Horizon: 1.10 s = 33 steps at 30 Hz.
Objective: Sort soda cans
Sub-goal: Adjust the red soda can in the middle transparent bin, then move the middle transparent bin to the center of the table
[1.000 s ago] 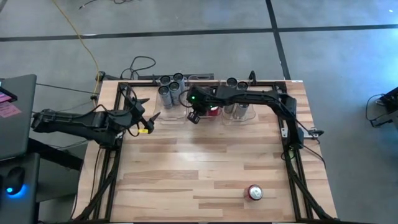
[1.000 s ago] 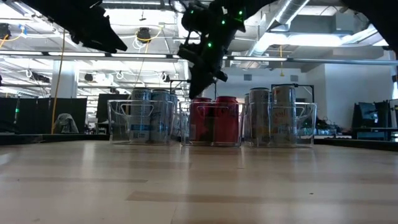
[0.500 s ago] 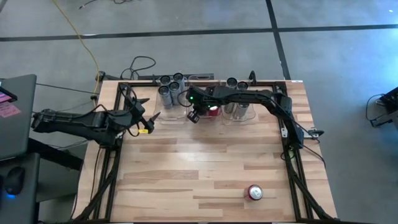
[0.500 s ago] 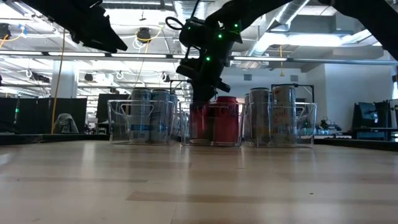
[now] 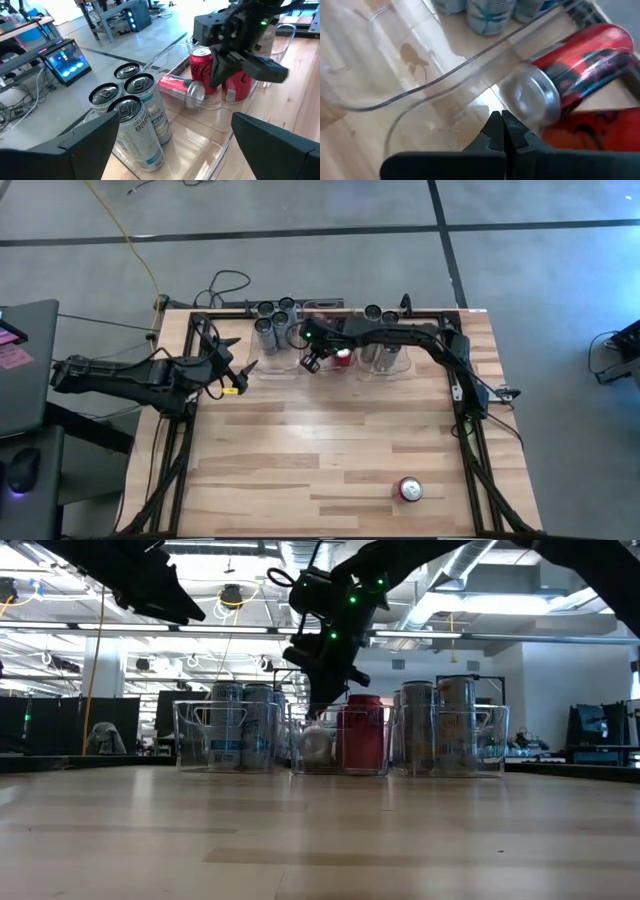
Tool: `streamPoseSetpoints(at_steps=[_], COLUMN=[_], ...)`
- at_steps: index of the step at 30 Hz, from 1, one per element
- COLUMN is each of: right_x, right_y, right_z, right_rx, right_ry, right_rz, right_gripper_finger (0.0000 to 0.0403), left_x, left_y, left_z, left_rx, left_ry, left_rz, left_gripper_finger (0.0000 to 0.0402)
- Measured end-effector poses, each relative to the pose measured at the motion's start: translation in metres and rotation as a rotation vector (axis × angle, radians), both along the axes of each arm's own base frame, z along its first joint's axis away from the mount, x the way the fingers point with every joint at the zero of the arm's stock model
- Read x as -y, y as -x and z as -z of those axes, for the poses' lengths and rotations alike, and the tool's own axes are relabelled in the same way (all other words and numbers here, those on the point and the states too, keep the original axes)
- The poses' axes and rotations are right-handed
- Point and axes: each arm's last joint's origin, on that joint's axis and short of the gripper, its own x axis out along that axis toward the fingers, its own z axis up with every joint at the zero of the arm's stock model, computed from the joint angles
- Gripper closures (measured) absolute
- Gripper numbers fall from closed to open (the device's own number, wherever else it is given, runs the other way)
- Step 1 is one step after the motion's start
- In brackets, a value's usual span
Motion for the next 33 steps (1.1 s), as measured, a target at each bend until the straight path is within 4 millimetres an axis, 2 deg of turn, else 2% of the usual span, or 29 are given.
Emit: streamPoseSetpoints(at_steps=[7,15,19,23,27,29,33], right_x=[-0.013,0.005,0.018,0.041,0.058,0.055,0.028], right_y=[-0.003,-0.005,0.000,0.008,0.019,0.021,0.018], right_z=[-0.006,-0.070,-0.084,-0.085,-0.079,-0.077,-0.072], right_rx=[0.001,0.105,0.115,0.112,0.092,0.068,-0.023], right_ry=[0.012,0.131,0.164,0.160,0.062,0.014,-0.012], right_rz=[-0.046,-0.085,-0.087,-0.041,-0.022,-0.026,-0.106], right_gripper_finger=[0.0402,0.0358,0.0326,0.0292,0.0256,0.0243,0.0246], left_x=[0.000,0.000,0.000,0.000,0.000,0.000,0.000], left_y=[0.000,0.000,0.000,0.000,0.000,0.000,0.000], left_z=[0.000,0.000,0.000,0.000,0.000,0.000,0.000], left_rx=[0.000,0.006,0.003,-0.008,-0.018,-0.018,-0.037], left_ry=[0.001,0.006,0.003,-0.007,-0.017,-0.017,-0.035], left_rz=[0.000,-0.002,-0.001,0.003,0.007,0.007,0.014], left_gripper_finger=[0.0022,0.0022,0.0022,0.0022,0.0022,0.0022,0.0022])
